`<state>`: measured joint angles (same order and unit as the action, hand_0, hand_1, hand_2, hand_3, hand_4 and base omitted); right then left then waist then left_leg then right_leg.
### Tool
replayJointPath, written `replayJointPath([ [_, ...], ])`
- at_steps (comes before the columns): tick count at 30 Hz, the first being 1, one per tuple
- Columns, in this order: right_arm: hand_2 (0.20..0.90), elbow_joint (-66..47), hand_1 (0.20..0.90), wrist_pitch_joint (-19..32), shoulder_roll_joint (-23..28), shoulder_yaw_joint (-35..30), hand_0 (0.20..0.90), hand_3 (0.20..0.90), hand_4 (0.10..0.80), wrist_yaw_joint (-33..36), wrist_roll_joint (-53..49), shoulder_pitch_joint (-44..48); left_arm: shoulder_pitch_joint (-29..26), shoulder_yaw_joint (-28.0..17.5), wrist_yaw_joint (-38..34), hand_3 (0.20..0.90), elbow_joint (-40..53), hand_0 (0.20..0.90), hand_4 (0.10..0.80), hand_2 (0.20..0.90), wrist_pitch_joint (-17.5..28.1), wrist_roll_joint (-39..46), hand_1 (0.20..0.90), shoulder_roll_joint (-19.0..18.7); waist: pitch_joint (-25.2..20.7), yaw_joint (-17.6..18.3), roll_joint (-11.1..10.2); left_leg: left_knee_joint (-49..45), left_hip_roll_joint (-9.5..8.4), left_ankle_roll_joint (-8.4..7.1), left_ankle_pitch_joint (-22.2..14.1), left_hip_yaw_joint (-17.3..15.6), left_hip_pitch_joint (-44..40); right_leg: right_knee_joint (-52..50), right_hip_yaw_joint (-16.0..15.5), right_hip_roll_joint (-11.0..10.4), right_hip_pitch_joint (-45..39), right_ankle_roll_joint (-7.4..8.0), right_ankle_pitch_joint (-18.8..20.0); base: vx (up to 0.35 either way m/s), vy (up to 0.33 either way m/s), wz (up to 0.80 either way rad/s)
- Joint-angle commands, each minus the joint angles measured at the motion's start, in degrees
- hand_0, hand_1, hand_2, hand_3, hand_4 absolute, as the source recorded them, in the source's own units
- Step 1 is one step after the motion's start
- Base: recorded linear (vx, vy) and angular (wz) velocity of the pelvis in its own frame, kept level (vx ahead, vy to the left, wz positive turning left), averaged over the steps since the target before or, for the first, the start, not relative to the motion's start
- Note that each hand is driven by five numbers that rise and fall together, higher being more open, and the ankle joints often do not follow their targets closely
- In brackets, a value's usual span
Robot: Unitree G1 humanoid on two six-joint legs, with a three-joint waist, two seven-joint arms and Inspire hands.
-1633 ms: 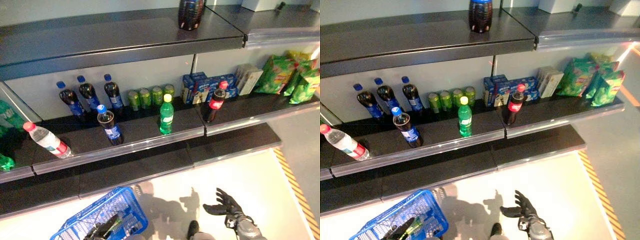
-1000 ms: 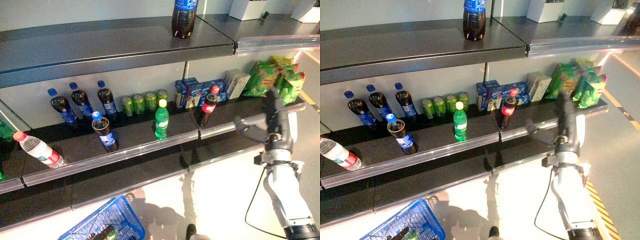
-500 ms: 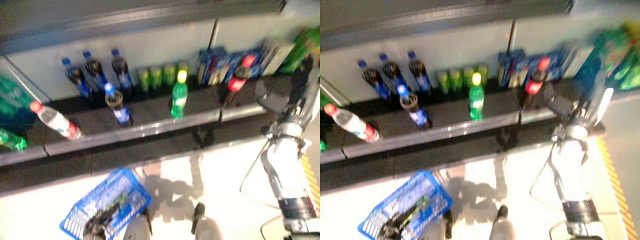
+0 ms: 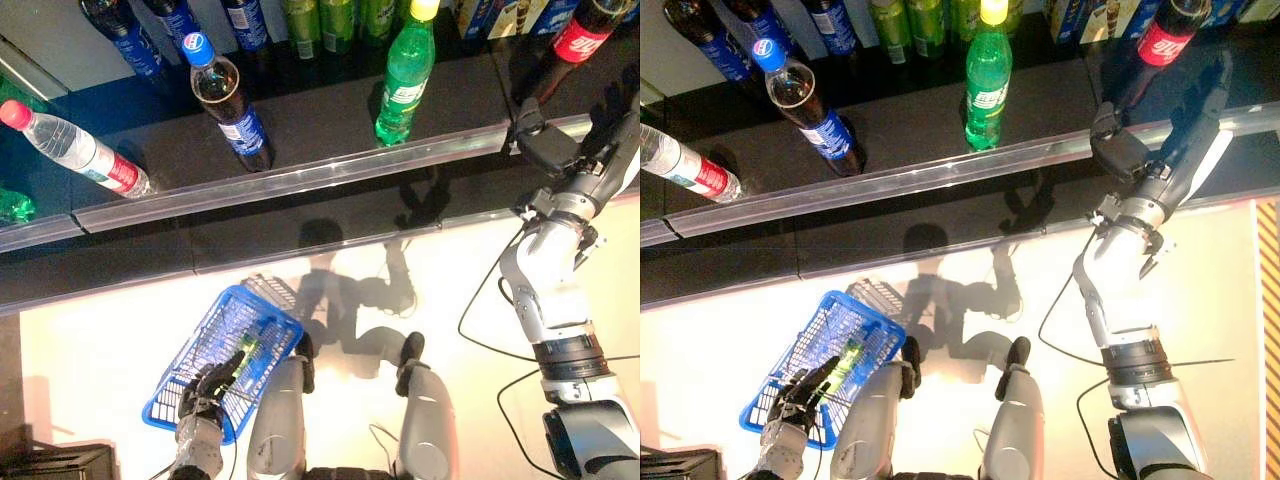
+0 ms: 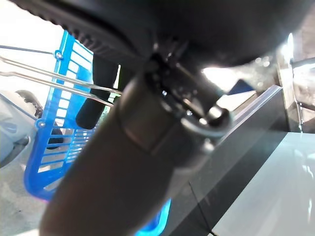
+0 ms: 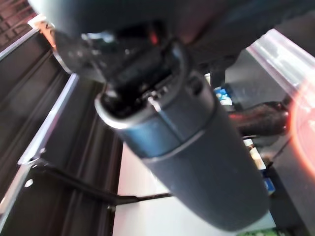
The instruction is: Pick up the drink and place into the basket.
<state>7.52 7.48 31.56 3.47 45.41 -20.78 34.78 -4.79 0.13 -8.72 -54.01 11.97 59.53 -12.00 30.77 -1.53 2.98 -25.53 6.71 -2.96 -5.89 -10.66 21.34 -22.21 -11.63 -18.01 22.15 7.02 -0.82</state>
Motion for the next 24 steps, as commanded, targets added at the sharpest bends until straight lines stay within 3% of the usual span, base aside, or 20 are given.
replayJointPath([
  [1, 0.9, -4.3, 0.9, 3.4, 5.6, -1.4, 0.9, 0.9, 0.8, 2.8, -0.1, 9.5, 3.4, 2.9, 2.9, 0.2, 4.3, 0.3, 0.1, 0.3, 2.5, -0.1, 0.3, -1.1, -1.9, -0.5, 1.1, 0.9, 2.3, -1.88, -0.8, 3.2, -4.9, -0.4, 1.7, -2.1, 1.1, 2.48, 1.4, 0.0, -0.021, -0.05],
  [7, 0.9, -1.6, 0.9, 2.7, 7.3, -0.6, 0.9, 0.9, 0.8, 2.8, -2.5, 14.2, 2.9, 3.7, 3.4, 0.2, 4.8, 0.3, 0.1, 0.3, 2.3, 0.3, 0.3, -1.3, -1.2, -0.9, 1.6, 1.3, 2.29, -2.06, -0.3, 3.2, -4.5, -0.4, 1.7, -1.9, 1.3, 2.11, 1.3, 0.007, -0.015, -0.05],
  [24, 0.9, 16.5, 0.9, -1.5, 16.3, 9.8, 0.9, 0.9, 0.8, -0.9, -7.6, 35.0, 2.6, 6.0, 3.9, 0.2, 6.8, 0.3, 0.1, 0.3, 0.6, 2.9, 0.3, -3.8, -1.0, -3.5, 3.1, 3.6, 2.1, -2.46, 2.3, 4.2, -1.1, -0.9, 1.4, -1.6, 4.6, 0.78, 0.4, 0.03, -0.012, 0.0],
])
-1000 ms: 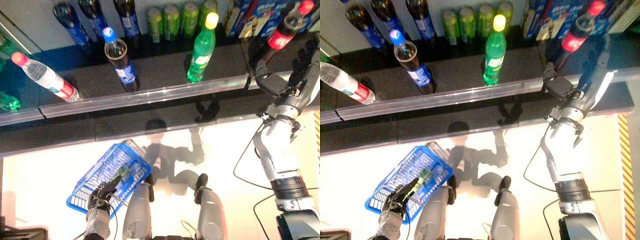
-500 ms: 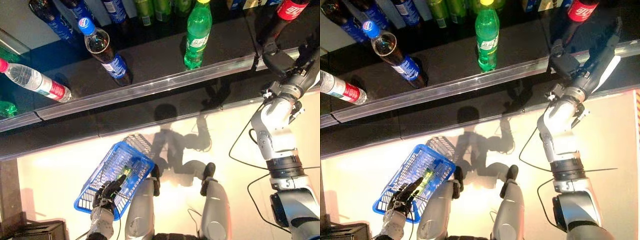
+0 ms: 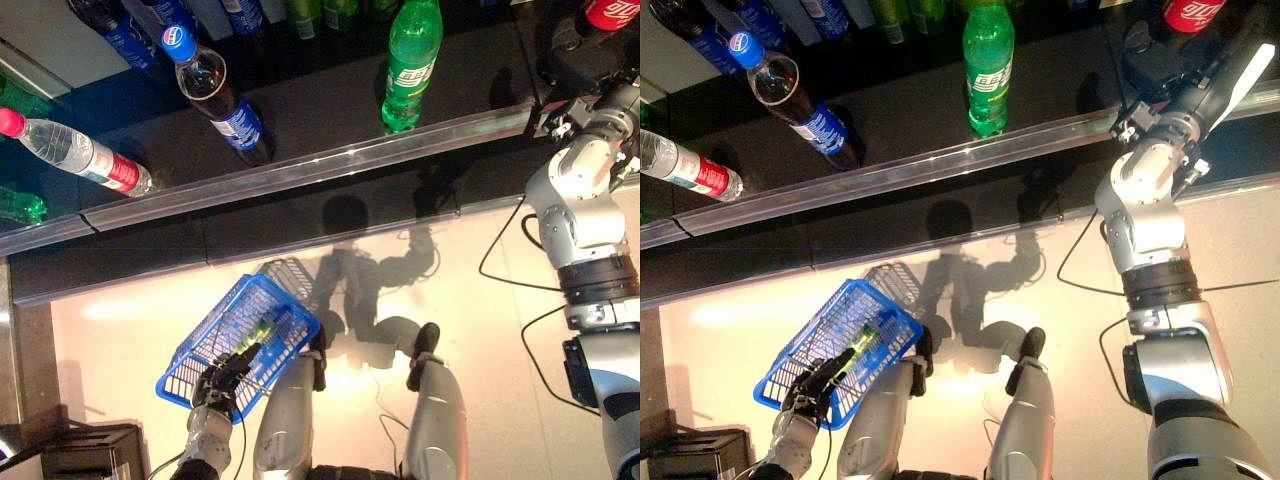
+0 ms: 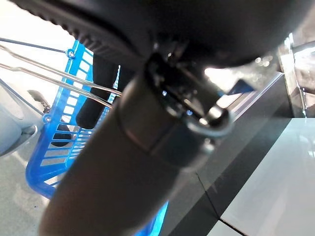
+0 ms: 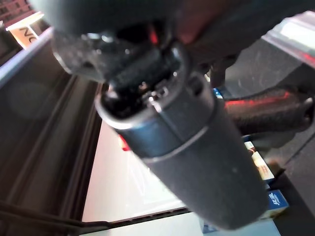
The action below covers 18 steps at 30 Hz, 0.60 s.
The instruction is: Pick up the drink and place into the basket.
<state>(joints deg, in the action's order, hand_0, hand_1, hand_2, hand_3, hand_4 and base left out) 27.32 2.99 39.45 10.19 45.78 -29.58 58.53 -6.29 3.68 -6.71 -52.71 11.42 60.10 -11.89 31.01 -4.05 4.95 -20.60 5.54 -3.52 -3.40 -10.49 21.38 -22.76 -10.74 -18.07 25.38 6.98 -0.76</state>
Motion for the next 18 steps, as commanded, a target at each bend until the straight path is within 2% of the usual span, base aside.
replayJointPath([
  [1, 0.9, -1.6, 0.9, 2.5, 9.1, 4.3, 0.9, 0.9, 0.8, -1.3, 1.8, 12.9, 4.1, 2.6, 2.0, 0.2, 5.7, 0.3, 0.1, 0.3, 1.0, 2.6, 0.3, -4.2, -1.2, -1.2, 1.1, -1.1, 3.34, -1.9, 0.0, 4.1, -0.8, -0.4, 0.4, -1.5, 1.6, 0.77, 0.3, 0.035, -0.026, 0.02],
  [8, 0.9, 6.6, 0.9, 0.4, 12.7, 9.6, 0.9, 0.9, 0.8, -1.4, -0.2, 19.8, 4.4, 3.2, 1.8, 0.2, 7.4, 0.3, 0.1, 0.3, 0.6, 3.5, 0.3, -6.0, -1.2, -2.3, 1.2, -1.0, 3.47, -1.99, 0.6, 5.0, 1.6, -0.8, 0.1, -1.3, 3.2, 0.5, 0.1, 0.018, -0.036, 0.04],
  [17, 0.9, 15.6, 0.9, -0.5, 14.5, 15.2, 0.9, 0.9, 0.8, -1.9, -2.1, 26.2, 4.7, 2.7, 1.8, 0.2, 8.5, 0.3, 0.1, 0.3, 0.6, 5.1, 0.3, -7.3, -1.2, -3.1, 1.7, -1.4, 3.54, -1.88, 0.6, 5.1, 2.8, -1.6, -0.3, -1.5, 4.2, 0.12, -0.5, 0.004, -0.002, 0.03],
  [18, 0.566, 16.9, 0.566, -0.7, 14.8, 15.9, 0.566, 0.51, 0.41, -2.1, -2.0, 27.2, 4.7, 2.6, 2.0, 0.2, 8.7, 0.3, 0.1, 0.3, 0.7, 5.3, 0.3, -7.4, -1.2, -3.3, 1.8, -1.9, 3.55, -1.87, 0.4, 5.1, 3.1, -2.0, -0.4, -1.6, 4.4, 0.01, -0.7, -0.001, 0.006, 0.1],
])
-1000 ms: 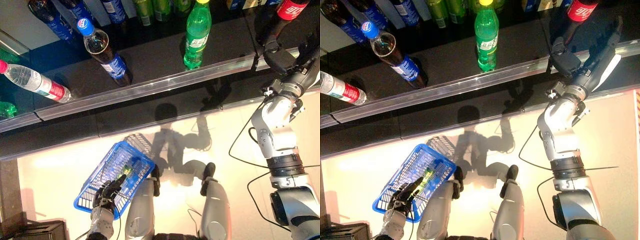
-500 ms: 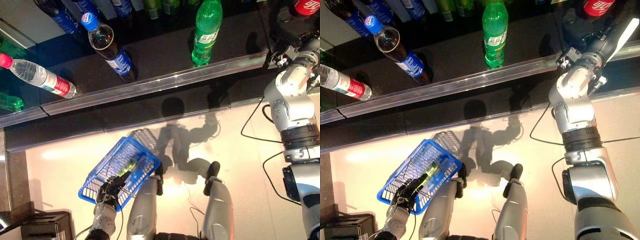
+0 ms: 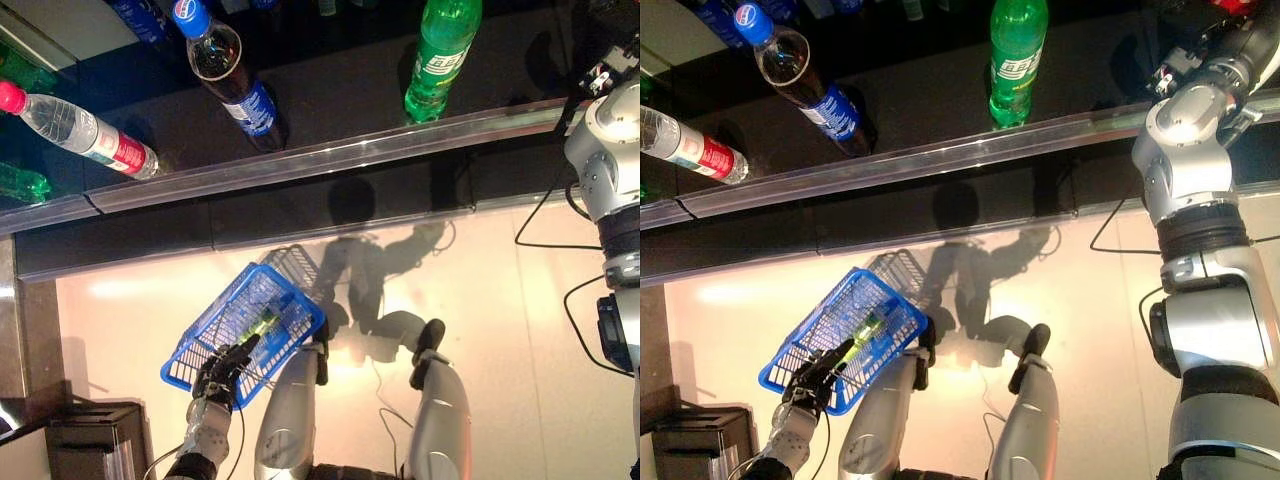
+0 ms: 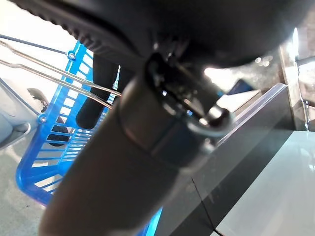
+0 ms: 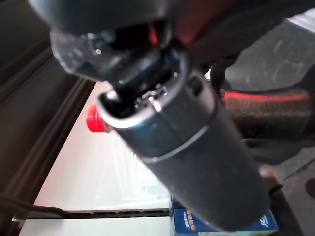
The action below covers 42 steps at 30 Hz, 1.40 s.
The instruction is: Pick up the drink and place into the basket.
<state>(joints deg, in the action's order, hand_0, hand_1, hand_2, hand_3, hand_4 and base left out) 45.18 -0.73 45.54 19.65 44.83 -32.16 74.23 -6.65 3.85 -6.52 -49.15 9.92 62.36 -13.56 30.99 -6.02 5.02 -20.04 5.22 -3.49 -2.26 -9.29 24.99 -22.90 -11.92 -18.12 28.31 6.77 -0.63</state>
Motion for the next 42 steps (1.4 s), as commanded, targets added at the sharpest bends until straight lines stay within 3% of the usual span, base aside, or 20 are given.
replayJointPath([
  [1, 0.3, -0.1, 0.3, 2.9, 8.9, 7.1, 0.3, 0.2, 0.1, -1.0, 0.7, 12.3, 5.2, 2.3, 1.8, 0.2, 5.4, 0.3, 0.1, 0.3, 2.0, 3.1, 0.3, -5.9, -1.2, -1.4, 1.8, -3.1, 3.85, -1.87, -0.9, 3.9, -0.2, -2.2, 0.7, -1.6, 1.6, 0.1, -1.0, 0.068, -0.001, 0.1],
  [4, 0.3, 2.0, 0.3, 3.1, 9.4, 8.7, 0.3, 0.2, 0.1, -0.7, 0.0, 13.9, 5.5, 2.2, 1.5, 0.2, 5.5, 0.3, 0.1, 0.3, 1.4, 3.0, 0.3, -6.4, -1.2, -1.8, 1.9, -5.3, 4.0, -2.15, -2.9, 4.5, -0.1, -4.4, 0.8, -1.9, 1.4, 0.46, -3.0, 0.024, -0.016, 0.05],
  [5, 0.3, 2.2, 0.3, 3.1, 9.7, 8.7, 0.3, 0.2, 0.1, -0.5, -0.3, 14.2, 5.5, 2.0, 1.3, 0.2, 5.7, 0.3, 0.1, 0.3, 1.3, 2.8, 0.3, -6.6, -1.2, -1.8, 1.7, -5.7, 3.98, -1.76, -2.0, 4.3, 1.1, -4.4, 0.4, -2.0, 2.2, -0.23, -2.0, -0.063, -0.029, 0.07],
  [9, 0.3, 2.1, 0.3, 3.4, 10.1, 8.4, 0.3, 0.2, 0.1, 0.0, -1.4, 13.6, 5.9, 1.5, 2.0, 0.2, 5.5, 0.3, 0.1, 0.3, 1.0, 2.9, 0.3, -6.9, -1.2, -1.8, 1.7, -7.0, 4.04, -1.67, -2.5, 4.3, 1.4, -5.5, 0.7, -2.1, 2.4, -0.45, -2.6, 0.0, -0.002, 0.03],
  [12, 0.3, 1.9, 0.3, 3.4, 10.1, 7.7, 0.3, 0.2, 0.1, 0.1, -0.9, 12.4, 6.4, 1.4, 2.6, 0.2, 5.4, 0.3, 0.1, 0.3, 1.2, 3.3, 0.3, -6.9, -1.2, -1.7, 1.8, -8.1, 4.19, -2.03, -4.2, 4.5, 0.5, -6.5, 1.3, -2.1, 1.6, 0.12, -4.0, 0.02, 0.016, 0.02],
  [13, 0.3, 1.9, 0.3, 3.4, 10.1, 7.2, 0.3, 0.2, 0.1, 0.0, -0.6, 12.1, 6.3, 1.2, 2.8, 0.2, 5.3, 0.3, 0.1, 0.3, 1.2, 3.2, 0.3, -6.8, -1.2, -1.6, 1.7, -8.1, 4.15, -1.65, -3.1, 4.2, 1.3, -6.0, 1.0, -2.2, 2.1, -0.46, -2.9, -0.07, 0.015, 0.02],
  [26, 0.3, -1.1, 0.3, 7.4, 13.0, 1.0, 0.3, 0.2, 0.1, 0.3, 1.6, 4.8, 7.0, -1.5, 3.1, 0.2, 4.0, 0.3, 0.1, 0.3, 1.6, 3.9, 0.3, -6.1, -1.2, -0.1, 0.7, -9.2, 4.52, -1.85, -3.9, 2.9, -4.1, -5.2, 1.2, -2.1, -3.7, -0.19, -3.5, -0.014, 0.018, 0.0],
  [36, 0.3, -17.0, 0.3, 7.1, 14.3, -9.1, 0.3, 0.2, 0.1, -2.3, 5.7, -8.9, 8.4, -5.0, 3.5, 0.2, 2.9, 0.3, 0.1, 0.3, 2.2, 4.8, 0.3, -5.3, -3.0, 1.6, -0.7, -9.8, 5.33, -2.18, -4.8, 2.0, -8.3, -3.7, 1.1, -1.5, -8.9, -0.03, -3.8, 0.003, 0.023, -0.01],
  [42, 0.3, -33.7, 0.3, 6.8, 11.3, -20.1, 0.3, 0.2, 0.1, -2.7, 8.2, -26.3, 9.5, -8.9, 3.5, 0.2, 3.0, 0.3, 0.1, 0.3, 3.3, 4.2, 0.3, -3.9, -4.9, 3.2, -2.9, -7.3, 5.96, -2.08, -5.6, 0.6, -11.8, -0.3, 0.9, -0.7, -12.7, 0.6, -3.0, -0.017, 0.021, -0.04],
])
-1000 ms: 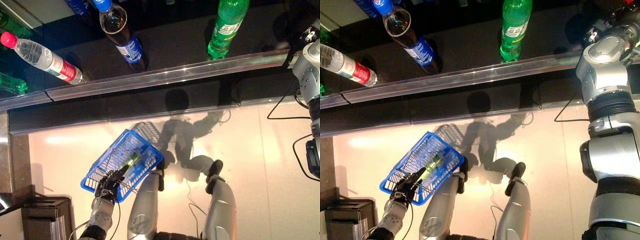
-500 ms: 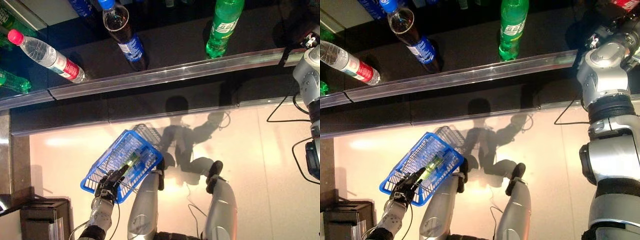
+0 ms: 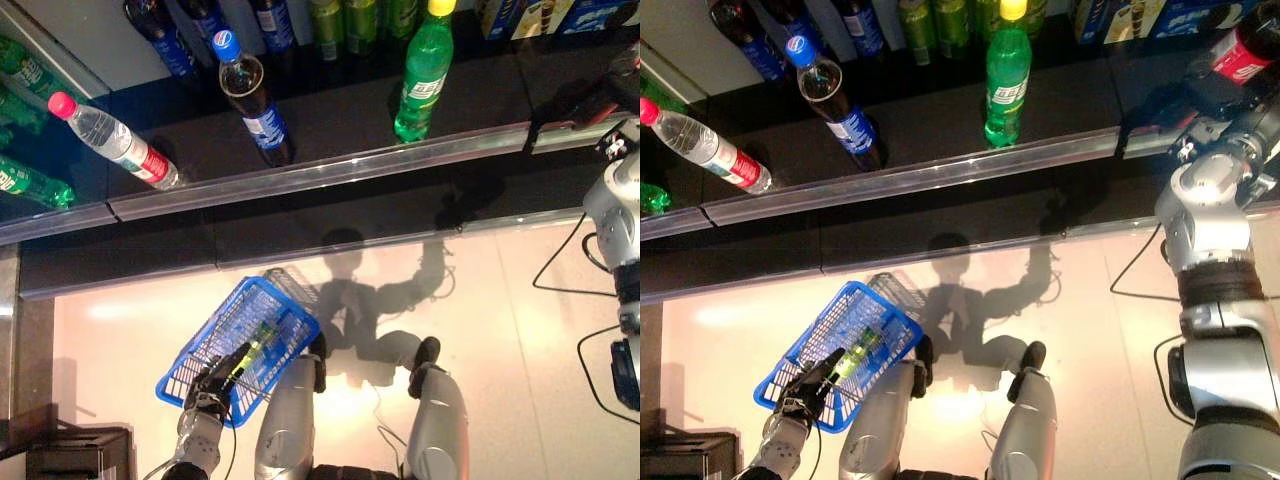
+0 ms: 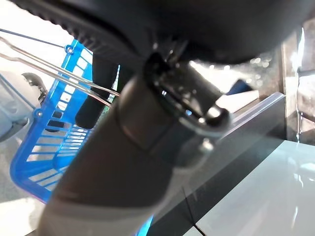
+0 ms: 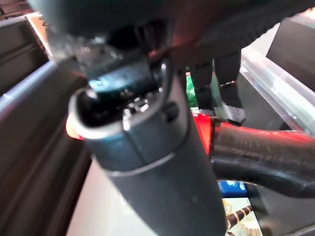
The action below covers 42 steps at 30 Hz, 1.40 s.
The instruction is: Pick up the drink and place into the basket.
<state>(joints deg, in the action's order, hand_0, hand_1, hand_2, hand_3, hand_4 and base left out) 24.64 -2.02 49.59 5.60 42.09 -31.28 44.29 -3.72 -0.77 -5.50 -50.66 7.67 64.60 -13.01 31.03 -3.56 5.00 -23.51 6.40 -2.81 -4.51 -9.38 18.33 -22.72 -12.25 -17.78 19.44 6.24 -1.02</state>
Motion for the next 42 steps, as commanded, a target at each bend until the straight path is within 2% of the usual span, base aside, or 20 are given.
replayJointPath([
  [1, 0.3, -15.2, 0.3, 8.2, 6.4, -7.6, 0.3, 0.2, 0.1, 0.0, 7.8, 1.2, 6.9, -4.9, 2.5, 0.2, 4.5, 0.3, 0.1, 0.3, 5.7, 1.7, 0.3, -4.2, -5.3, 1.0, -3.2, -3.8, 4.92, -2.76, -3.6, 0.5, -5.6, -0.2, 1.2, -0.9, -4.4, 1.13, -2.6, 0.012, 0.009, -0.06],
  [4, 0.3, -19.8, 0.3, 9.0, 4.1, -11.1, 0.3, 0.2, 0.1, -1.1, 8.5, -5.6, 7.6, -6.1, 2.1, 0.2, 4.6, 0.3, 0.1, 0.3, 5.9, 0.6, 0.3, -3.6, -6.4, 1.4, -3.9, -3.7, 5.24, -2.77, -4.1, 0.2, -6.8, 0.5, 1.1, -0.4, -6.0, 1.15, -2.8, 0.045, 0.006, -0.1],
  [7, 0.3, -26.9, 0.3, 10.5, -0.5, -14.5, 0.3, 0.2, 0.1, -7.0, 8.4, -15.0, 8.9, -8.2, 2.3, 0.2, 5.0, 0.3, 0.1, 0.3, 6.9, -1.1, 0.3, -2.3, -8.7, 2.3, -5.1, -2.6, 5.66, -2.66, -4.5, -0.2, -9.5, 2.3, 1.3, 0.5, -9.0, 1.25, -2.9, 0.071, 0.013, -0.07],
  [12, 0.3, -35.4, 0.3, 11.5, -4.7, -15.2, 0.3, 0.2, 0.1, -16.8, 6.1, -23.3, 9.8, -9.6, 3.2, 0.2, 6.7, 0.3, 0.1, 0.3, 8.9, -1.6, 0.3, -1.2, -11.1, 3.1, -6.0, -0.6, 5.82, -2.69, -4.3, -1.0, -12.5, 4.6, 1.7, 1.6, -12.0, 1.37, -2.9, 0.062, 0.021, -0.03],
  [16, 0.3, -40.9, 0.3, 11.8, -8.0, -13.9, 0.3, 0.2, 0.1, -24.5, 2.8, -27.7, 10.6, -10.6, 4.3, 0.2, 9.3, 0.3, 0.1, 0.3, 10.3, -2.2, 0.3, -0.4, -12.8, 3.3, -6.4, 0.3, 5.94, -2.68, -4.5, -1.2, -14.2, 5.5, 1.7, 2.2, -13.9, 1.26, -3.3, 0.038, 0.019, -0.07],
  [22, 0.3, -49.5, 0.3, 12.4, -12.8, -7.9, 0.3, 0.2, 0.1, -44.7, -8.6, -30.7, 12.6, -10.0, 5.5, 0.2, 14.2, 0.3, 0.1, 0.3, 12.8, -3.4, 0.3, -0.9, -15.9, 1.8, -6.3, 3.6, 5.87, -2.85, -3.7, -1.0, -17.7, 6.9, 0.4, 2.8, -17.5, 1.09, -4.3, 0.036, 0.035, 0.03],
  [24, 0.3, -51.6, 0.3, 11.9, -13.9, -5.8, 0.3, 0.2, 0.1, -48.8, -10.0, -30.5, 12.8, -9.6, 5.4, 0.2, 15.8, 0.3, 0.1, 0.3, 12.7, -3.5, 0.3, -1.3, -16.7, 1.2, -6.2, 4.7, 5.69, -2.88, -3.0, -0.7, -18.2, 7.3, 0.0, 2.9, -18.0, 0.99, -4.2, 0.018, 0.033, 0.12],
  [30, 0.3, -54.0, 0.3, 10.9, -16.6, 0.2, 0.3, 0.2, 0.1, -55.1, -14.1, -28.9, 13.5, -9.3, 6.4, 0.2, 17.9, 0.3, 0.1, 0.3, 13.5, -3.0, 0.3, -2.1, -18.3, -0.8, -5.9, 7.7, 5.35, -3.3, -1.3, 0.7, -19.5, 8.5, -1.6, 3.0, -19.7, 1.02, -4.2, 0.01, 0.02, 0.16],
  [35, 0.3, -55.0, 0.3, 8.5, -19.1, 7.1, 0.3, 0.2, 0.1, -57.8, -15.9, -25.8, 13.2, -8.4, 8.4, 0.2, 19.9, 0.3, 0.1, 0.3, 14.0, -2.3, 0.3, -2.8, -19.0, -2.8, -5.5, 9.3, 5.08, -3.6, -0.2, 2.1, -19.8, 9.2, -3.0, 2.9, -20.6, 1.03, -4.2, -0.012, 0.039, 0.19],
  [42, 0.3, -53.9, 0.3, 4.3, -22.8, 18.1, 0.3, 0.2, 0.1, -55.2, -12.2, -22.3, 14.2, -5.8, 11.5, 0.2, 32.1, 0.3, 0.1, 0.3, 12.4, -0.4, 0.3, -3.0, -19.4, -7.2, -5.3, 11.3, 4.16, -3.7, 1.5, 5.6, -19.3, 11.1, -5.4, 2.4, -22.2, 1.09, -3.6, -0.006, 0.047, 0.21],
])
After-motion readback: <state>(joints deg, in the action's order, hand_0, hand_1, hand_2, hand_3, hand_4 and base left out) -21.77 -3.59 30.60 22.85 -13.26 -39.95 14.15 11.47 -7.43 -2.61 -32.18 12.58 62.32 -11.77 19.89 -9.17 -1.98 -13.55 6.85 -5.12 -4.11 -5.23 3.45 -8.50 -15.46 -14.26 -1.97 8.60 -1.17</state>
